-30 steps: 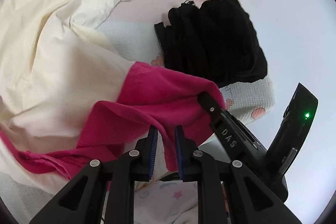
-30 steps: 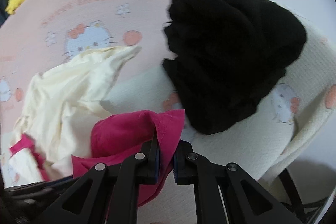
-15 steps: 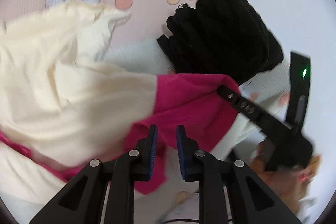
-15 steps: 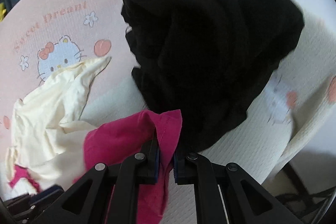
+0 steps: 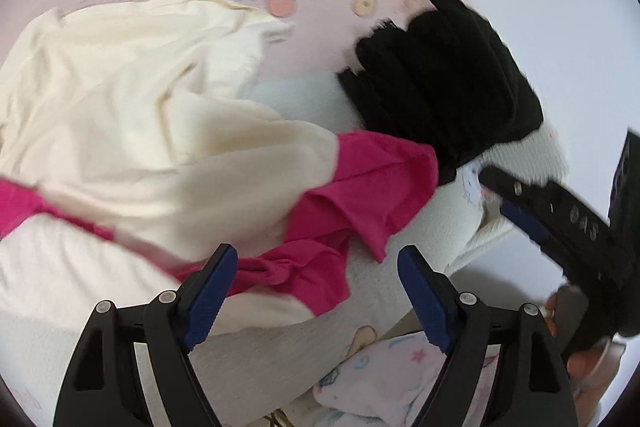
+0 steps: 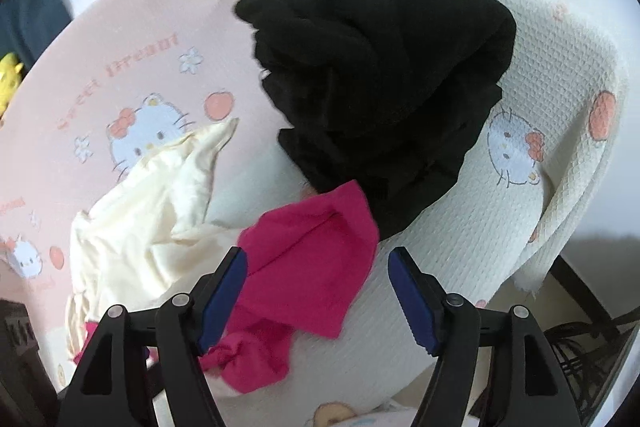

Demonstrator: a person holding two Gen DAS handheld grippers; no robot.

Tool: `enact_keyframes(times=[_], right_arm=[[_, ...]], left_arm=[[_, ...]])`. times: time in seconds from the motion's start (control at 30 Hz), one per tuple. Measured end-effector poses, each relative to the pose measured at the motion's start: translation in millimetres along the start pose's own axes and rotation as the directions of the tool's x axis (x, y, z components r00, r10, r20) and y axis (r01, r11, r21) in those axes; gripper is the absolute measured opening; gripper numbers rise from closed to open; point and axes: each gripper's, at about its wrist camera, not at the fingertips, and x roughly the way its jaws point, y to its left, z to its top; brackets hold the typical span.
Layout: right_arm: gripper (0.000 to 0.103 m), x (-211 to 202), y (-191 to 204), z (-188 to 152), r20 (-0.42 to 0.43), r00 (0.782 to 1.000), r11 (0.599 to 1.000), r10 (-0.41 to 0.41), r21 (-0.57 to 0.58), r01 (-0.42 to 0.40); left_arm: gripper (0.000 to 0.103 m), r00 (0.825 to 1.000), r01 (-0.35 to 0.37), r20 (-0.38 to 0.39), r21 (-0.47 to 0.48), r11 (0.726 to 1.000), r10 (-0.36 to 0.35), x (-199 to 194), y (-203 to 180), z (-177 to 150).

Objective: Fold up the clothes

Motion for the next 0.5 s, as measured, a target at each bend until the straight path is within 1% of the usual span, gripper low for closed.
enact_keyframes(times=[0.17,0.37,0.5], right_arm=[[0.072,-11,26,-12,-0.019,1.0,0.999,0.025,-0.036,-0.025],[0.072,-3,78,-17,-0.067,0.997,0.99,0.029,-0.136,-0.038],[0.072,-1,104,-25,-0.073,0.997,0.983,0.034,-0.177,-0.047]], left_arm=[[0.082,0.998,-0.027,0.049,-0.044,0.999,0.029,-20,23,-1],[0.082,0.997,-0.037,0.064,-0.104,0.994,0.044,-28,55,3],[0.082,0.996,-0.046,0.072,-0.144,0.989,0.057,-33,76,5]])
